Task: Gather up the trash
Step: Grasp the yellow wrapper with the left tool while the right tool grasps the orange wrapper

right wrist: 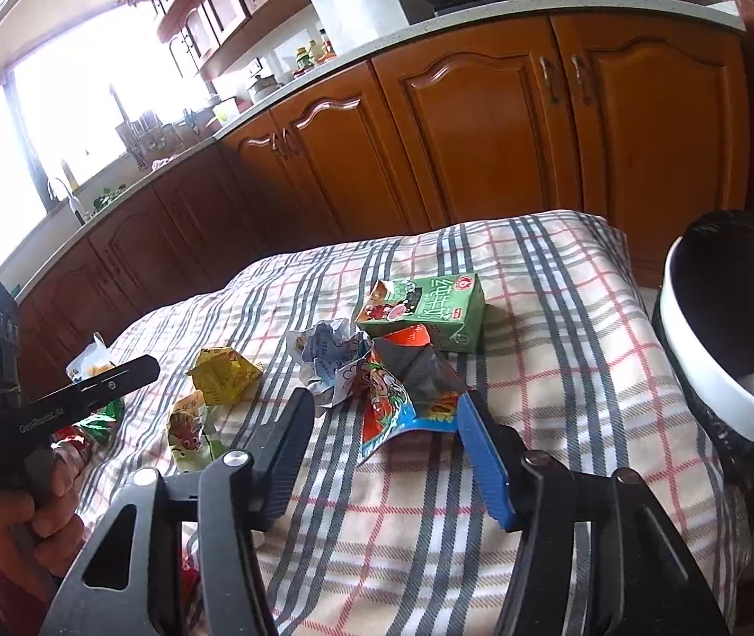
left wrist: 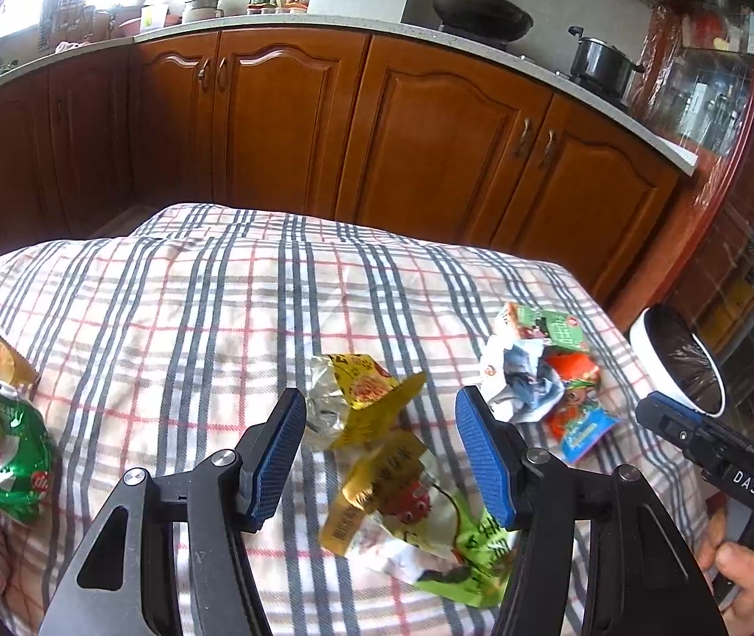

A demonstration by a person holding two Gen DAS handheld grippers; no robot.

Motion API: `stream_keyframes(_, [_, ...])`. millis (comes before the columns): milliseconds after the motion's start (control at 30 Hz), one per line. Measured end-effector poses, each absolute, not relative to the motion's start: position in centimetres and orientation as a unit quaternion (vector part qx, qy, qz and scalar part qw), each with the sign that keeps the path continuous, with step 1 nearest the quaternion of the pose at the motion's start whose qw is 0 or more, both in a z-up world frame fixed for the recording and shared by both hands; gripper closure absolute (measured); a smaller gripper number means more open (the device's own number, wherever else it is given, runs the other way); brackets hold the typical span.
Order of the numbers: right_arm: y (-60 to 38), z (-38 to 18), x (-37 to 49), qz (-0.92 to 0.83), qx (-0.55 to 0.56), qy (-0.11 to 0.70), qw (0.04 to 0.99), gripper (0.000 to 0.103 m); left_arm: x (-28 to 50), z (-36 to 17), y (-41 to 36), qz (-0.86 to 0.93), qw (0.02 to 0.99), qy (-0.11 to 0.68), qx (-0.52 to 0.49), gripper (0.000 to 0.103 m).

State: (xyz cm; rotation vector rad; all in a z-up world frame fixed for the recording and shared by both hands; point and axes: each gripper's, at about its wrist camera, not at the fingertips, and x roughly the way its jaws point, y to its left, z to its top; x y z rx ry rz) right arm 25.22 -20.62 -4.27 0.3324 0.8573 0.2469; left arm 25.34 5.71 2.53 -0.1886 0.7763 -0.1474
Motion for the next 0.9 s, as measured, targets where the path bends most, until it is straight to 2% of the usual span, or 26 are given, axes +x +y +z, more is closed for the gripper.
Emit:
stream_keyframes(167, [-20.1, -5.1, 27.0, 0.121, 0.144, 0.426, 0.885, 0.062, 27.5, 1.2, 5.2, -0.075, 0.911, 0.398, -0.076, 0.046])
stream_keyframes(267, [-19.9, -5.9, 28.0, 0.124, 0.140, 0.437, 0.880, 0.068, 28.7, 0.2, 4.9, -0.077, 0.906, 0.412, -0.069, 0.052])
stream_keyframes(333, [-19.5, -6.4, 28.5, 0.128, 0.136, 0.443, 0.877, 0.070, 29.4, -0.5, 4.8, -0.081, 0.899, 0.423, -0.072, 0.060])
stream_keyframes(400, [-19.0, -6.9, 28.9, 0.133, 0.132, 0.450, 0.873, 0.074, 30.1, -1.0, 4.7, -0.087, 0.894, 0.432, -0.076, 0.082])
stream_keyframes(500, [-18.6, -7.6, 29.1, 0.137, 0.131, 0.459, 0.868, 0.099, 30.6, -1.3, 4.7, -0.093, 0.892, 0.435, -0.076, 0.098])
stream_keyframes(600, [-18.9, -7.6, 28.8, 0.141, 0.142, 0.458, 0.866, 0.103, 30.4, -1.0, 4.6, -0.095, 0.897, 0.426, -0.071, 0.103])
stream_keyframes(900, [-20.6, -5.2, 26.9, 0.142, 0.171, 0.431, 0.874, 0.103, 28.0, 1.8, 4.1, -0.110, 0.913, 0.386, -0.071, 0.103])
